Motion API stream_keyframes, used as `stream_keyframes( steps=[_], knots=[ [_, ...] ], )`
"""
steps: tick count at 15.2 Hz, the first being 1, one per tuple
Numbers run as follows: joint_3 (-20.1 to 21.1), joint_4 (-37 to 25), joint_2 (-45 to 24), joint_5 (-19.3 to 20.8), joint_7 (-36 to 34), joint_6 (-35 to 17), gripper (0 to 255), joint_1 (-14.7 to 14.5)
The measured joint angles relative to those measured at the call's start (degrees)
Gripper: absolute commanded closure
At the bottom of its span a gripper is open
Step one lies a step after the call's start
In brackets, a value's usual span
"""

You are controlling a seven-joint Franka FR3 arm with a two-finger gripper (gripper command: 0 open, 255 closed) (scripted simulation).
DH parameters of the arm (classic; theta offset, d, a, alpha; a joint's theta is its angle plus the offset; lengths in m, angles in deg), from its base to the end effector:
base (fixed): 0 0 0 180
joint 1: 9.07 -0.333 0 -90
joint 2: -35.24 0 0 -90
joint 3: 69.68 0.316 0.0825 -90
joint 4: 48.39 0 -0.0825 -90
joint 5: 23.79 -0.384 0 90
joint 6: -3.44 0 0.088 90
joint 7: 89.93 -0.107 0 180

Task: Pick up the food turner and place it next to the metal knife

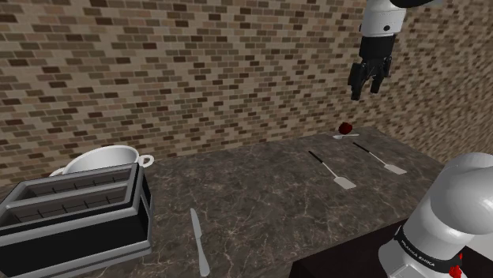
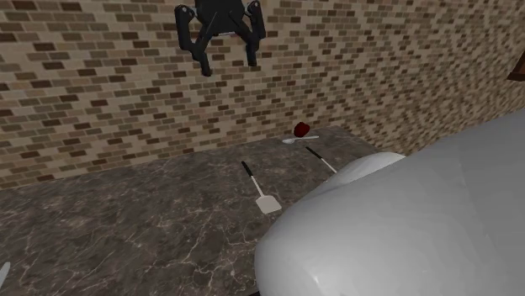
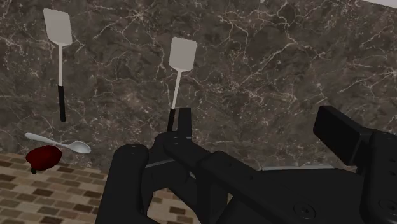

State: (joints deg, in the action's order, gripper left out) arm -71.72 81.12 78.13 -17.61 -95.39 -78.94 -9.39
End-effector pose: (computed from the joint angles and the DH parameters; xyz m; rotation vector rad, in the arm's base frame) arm 0.3033 -0.0257 0.6127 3.0478 -0.1911 -0.1088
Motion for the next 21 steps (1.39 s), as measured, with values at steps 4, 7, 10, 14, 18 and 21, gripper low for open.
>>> stream_keyframes(
  steps=[4, 7, 10, 14, 18, 21],
  knots=[
    [-1.14, 4.03, 0.71, 0.56, 0.12, -3.9, 0, 0.56],
    [-2.73, 9.41, 0.51, 1.28, 0.1, -10.31, 0, 1.34],
    [-4.13, 13.74, -0.56, 1.86, -0.17, -16.59, 0, 2.06],
    [-6.37, 18.87, -3.94, 2.79, -0.31, -26.26, 0, 3.1],
    [-9.1, 23.08, -8.38, 3.88, 0.16, -36.1, 0, 4.35],
    [-11.16, 25.22, -13.19, 4.32, 0.61, -43.96, 0, 5.03]
  ],
)
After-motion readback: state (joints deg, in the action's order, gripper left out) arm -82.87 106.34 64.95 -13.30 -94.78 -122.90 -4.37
